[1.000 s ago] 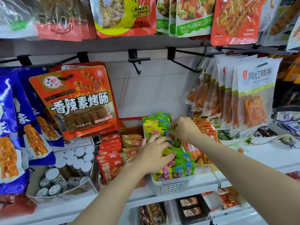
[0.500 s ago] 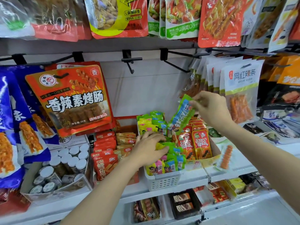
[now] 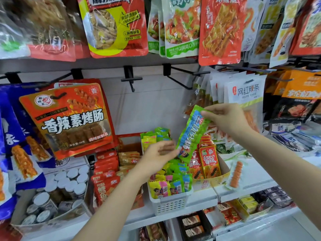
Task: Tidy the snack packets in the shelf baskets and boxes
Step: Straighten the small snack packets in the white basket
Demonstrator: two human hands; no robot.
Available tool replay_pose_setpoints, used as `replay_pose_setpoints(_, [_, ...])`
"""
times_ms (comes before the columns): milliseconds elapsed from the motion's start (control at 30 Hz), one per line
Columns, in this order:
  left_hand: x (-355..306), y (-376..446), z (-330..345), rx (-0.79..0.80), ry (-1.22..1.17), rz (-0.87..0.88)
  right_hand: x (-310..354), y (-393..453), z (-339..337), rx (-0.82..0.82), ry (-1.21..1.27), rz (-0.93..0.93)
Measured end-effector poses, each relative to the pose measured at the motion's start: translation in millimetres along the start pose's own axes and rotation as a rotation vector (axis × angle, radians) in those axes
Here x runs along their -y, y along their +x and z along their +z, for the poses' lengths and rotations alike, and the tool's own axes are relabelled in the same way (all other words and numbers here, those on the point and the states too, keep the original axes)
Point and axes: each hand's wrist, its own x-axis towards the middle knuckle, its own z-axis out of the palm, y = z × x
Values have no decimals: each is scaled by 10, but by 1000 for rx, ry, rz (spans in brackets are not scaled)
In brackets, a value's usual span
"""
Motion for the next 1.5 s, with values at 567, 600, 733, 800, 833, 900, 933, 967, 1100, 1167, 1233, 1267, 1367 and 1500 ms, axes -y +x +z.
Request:
replay_pose_setpoints(567, [107, -130, -67, -131, -481, -84, 13, 184, 161, 92, 173, 177])
replay_pose_setpoints(600, [80, -142, -69, -59, -649, -135, 16, 173, 150, 107, 216, 178])
replay_pose_setpoints(733, [-62, -149, -93, 155, -1088, -402, -6, 101, 79, 206, 434, 112])
replay_pose_setpoints(800, [-117, -137, -96, 74, -1107, -404, -45, 61, 27, 248, 522, 77])
replay_pose_setpoints(833, [-140, -136, -98, 64, -1102, -387, -71, 47, -3, 264, 545, 61])
replay_pose_setpoints(900, [-160, -158, -97, 133, -1089, -386, -120, 23, -46, 285, 559, 42])
replay_pose_setpoints(933, [-160, -179, -88, 170, -1067, -374, -137, 18, -55, 294, 555, 44])
replay_pose_setpoints(967, [-161, -203, -72, 178, -1024, -361, -146, 12, -58, 310, 547, 56])
replay_pose_setpoints(1100, [-143, -267, 76, -19, -743, -292, -109, -12, -25, 410, 498, 221])
replay_pose_setpoints(1167, [-99, -284, 128, -104, -668, -260, -92, -23, 7, 420, 483, 229])
replay_pose_setpoints(1233, [-69, -305, 145, -132, -658, -235, -79, -16, 38, 366, 443, 172])
replay_pose_setpoints(1267, [-61, -315, 145, -127, -683, -230, -67, -6, 48, 337, 430, 160])
replay_pose_setpoints(1367, [-61, -318, 123, -94, -784, -237, -26, 33, 48, 328, 374, 191])
replay_pose_setpoints(1500, [-84, -323, 95, -67, -871, -251, -24, 57, 43, 328, 334, 189])
